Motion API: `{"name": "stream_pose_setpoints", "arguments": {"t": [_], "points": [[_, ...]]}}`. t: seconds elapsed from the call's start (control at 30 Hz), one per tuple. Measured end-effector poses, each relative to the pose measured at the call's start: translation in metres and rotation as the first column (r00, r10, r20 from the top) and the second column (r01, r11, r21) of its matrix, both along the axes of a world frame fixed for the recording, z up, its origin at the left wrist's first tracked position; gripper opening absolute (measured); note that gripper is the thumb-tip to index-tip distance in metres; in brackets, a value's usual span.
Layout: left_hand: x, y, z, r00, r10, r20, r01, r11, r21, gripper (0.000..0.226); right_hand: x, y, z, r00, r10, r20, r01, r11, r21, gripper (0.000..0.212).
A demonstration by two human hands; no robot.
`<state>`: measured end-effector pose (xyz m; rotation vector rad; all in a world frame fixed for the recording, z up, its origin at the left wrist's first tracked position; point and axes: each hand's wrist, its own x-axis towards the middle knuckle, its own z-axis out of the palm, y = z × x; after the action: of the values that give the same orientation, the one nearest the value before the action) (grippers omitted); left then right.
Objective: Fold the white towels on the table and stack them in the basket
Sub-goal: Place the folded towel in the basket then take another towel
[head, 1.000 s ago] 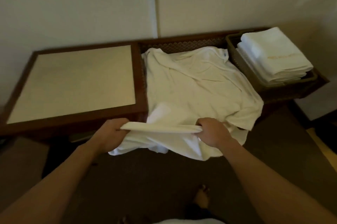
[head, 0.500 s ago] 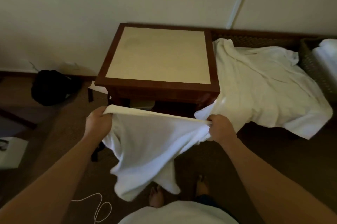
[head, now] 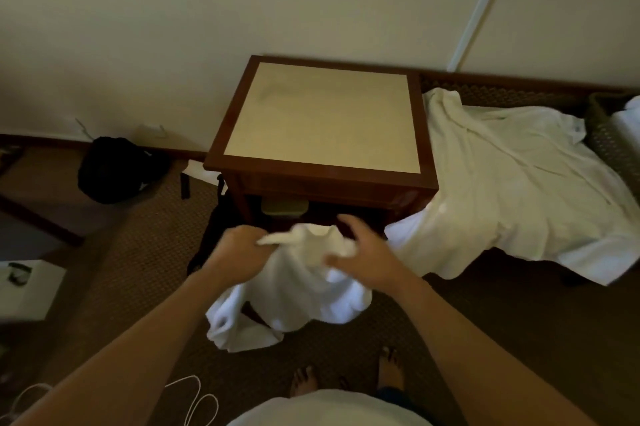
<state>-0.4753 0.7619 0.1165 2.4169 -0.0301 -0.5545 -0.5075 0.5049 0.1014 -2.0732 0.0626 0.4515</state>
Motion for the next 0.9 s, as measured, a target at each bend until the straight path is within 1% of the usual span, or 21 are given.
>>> {"name": "stream_pose_setpoints", "arguments": {"t": [0.03,0.07,0.13,0.17,0.2,0.27,0.33,0.37,0.43,0.47,0.5,0.53,0.57,0.6,0.63,0.67,0.7,0.73,0.77,0.83,0.9], "points": [[-0.002,-0.015,0.005,0.994,-0.105,-0.016,0.104,0.993,-0.057,0.015,0.000,0.013,0.005,0.983,0.183,-0.019,-0.183,0.982,-0.032,0.081],[-0.003,-0.030,0.010,0.982,-0.186,-0.004,0.185,0.976,-0.117,0.009,0.002,0.022,0.007,0.951,0.308,-0.011,-0.308,0.947,-0.093,0.074],[-0.003,-0.046,0.018,0.971,-0.232,0.056,0.238,0.951,-0.199,0.003,0.011,0.028,0.013,0.935,0.352,0.047,-0.335,0.918,-0.214,0.028],[-0.001,-0.048,0.020,0.974,-0.206,0.092,0.221,0.950,-0.220,0.009,0.015,0.026,0.019,0.954,0.289,0.075,-0.269,0.941,-0.205,0.012],[0.002,-0.046,0.020,0.979,-0.168,0.118,0.192,0.953,-0.233,0.015,0.020,0.020,0.025,0.972,0.207,0.109,-0.186,0.967,-0.175,0.011],[0.004,-0.037,0.013,0.985,-0.134,0.110,0.157,0.959,-0.235,0.023,0.026,0.009,0.049,0.981,0.111,0.159,-0.101,0.992,-0.070,0.017],[0.000,-0.030,-0.006,0.987,-0.159,0.004,0.155,0.958,-0.242,0.024,0.027,0.004,0.077,0.975,0.026,0.219,-0.047,0.995,0.090,0.030],[-0.004,-0.026,-0.020,0.980,-0.189,-0.066,0.168,0.956,-0.241,0.024,0.027,0.003,0.092,0.965,-0.074,0.252,0.019,0.977,0.214,0.039],[-0.015,-0.017,-0.049,0.957,-0.209,-0.200,0.164,0.962,-0.216,0.024,0.030,-0.007,0.116,0.929,-0.315,0.193,0.173,0.832,0.527,0.050],[-0.019,-0.011,-0.062,0.956,-0.174,-0.234,0.131,0.973,-0.189,0.025,0.031,-0.013,0.123,0.901,-0.405,0.156,0.233,0.755,0.614,0.051],[-0.021,-0.007,-0.070,0.964,-0.112,-0.240,0.071,0.982,-0.174,0.023,0.033,-0.019,0.125,0.873,-0.463,0.152,0.284,0.737,0.613,0.048],[-0.020,-0.005,-0.074,0.976,-0.031,-0.214,-0.008,0.983,-0.182,0.021,0.034,-0.025,0.123,0.858,-0.471,0.204,0.315,0.798,0.514,0.041],[-0.019,-0.005,-0.072,0.984,0.051,-0.170,-0.088,0.972,-0.218,0.019,0.034,-0.034,0.117,0.856,-0.445,0.263,0.357,0.877,0.321,0.031],[-0.017,-0.008,-0.064,0.985,0.118,-0.122,-0.147,0.952,-0.269,0.021,0.033,-0.041,0.109,0.879,-0.395,0.268,0.390,0.918,0.077,0.035],[-0.013,-0.013,-0.052,0.986,0.147,-0.079,-0.165,0.933,-0.321,0.024,0.030,-0.045,0.098,0.910,-0.340,0.238,0.376,0.918,-0.124,0.065],[-0.010,-0.021,-0.039,0.991,0.123,-0.043,-0.130,0.928,-0.349,0.024,0.025,-0.045,0.088,0.941,-0.282,0.185,0.319,0.923,-0.217,0.093],[-0.007,-0.030,-0.025,0.999,0.051,-0.008,-0.050,0.929,-0.368,0.023,0.019,-0.041,0.077,0.971,-0.193,0.143,0.223,0.945,-0.241,0.109],[-0.006,-0.040,-0.010,0.998,-0.053,0.026,0.058,0.927,-0.372,0.024,0.013,-0.031,0.069,0.993,-0.047,0.111,0.072,0.970,-0.234,0.112],[-0.005,-0.051,0.004,0.985,-0.164,0.050,0.171,0.918,-0.358,0.026,0.008,-0.020,0.061,0.991,0.120,0.052,-0.104,0.965,-0.242,0.106],[-0.002,-0.066,0.022,0.949,-0.305,0.083,0.314,0.883,-0.349,0.026,0.006,0.001,0.047,0.950,0.312,-0.020,-0.307,0.918,-0.250,0.064],[0.003,-0.068,0.026,0.956,-0.279,0.090,0.291,0.865,-0.409,0.017,0.012,0.005,0.040,0.966,0.254,0.042,-0.239,0.944,-0.230,0.014]]}}
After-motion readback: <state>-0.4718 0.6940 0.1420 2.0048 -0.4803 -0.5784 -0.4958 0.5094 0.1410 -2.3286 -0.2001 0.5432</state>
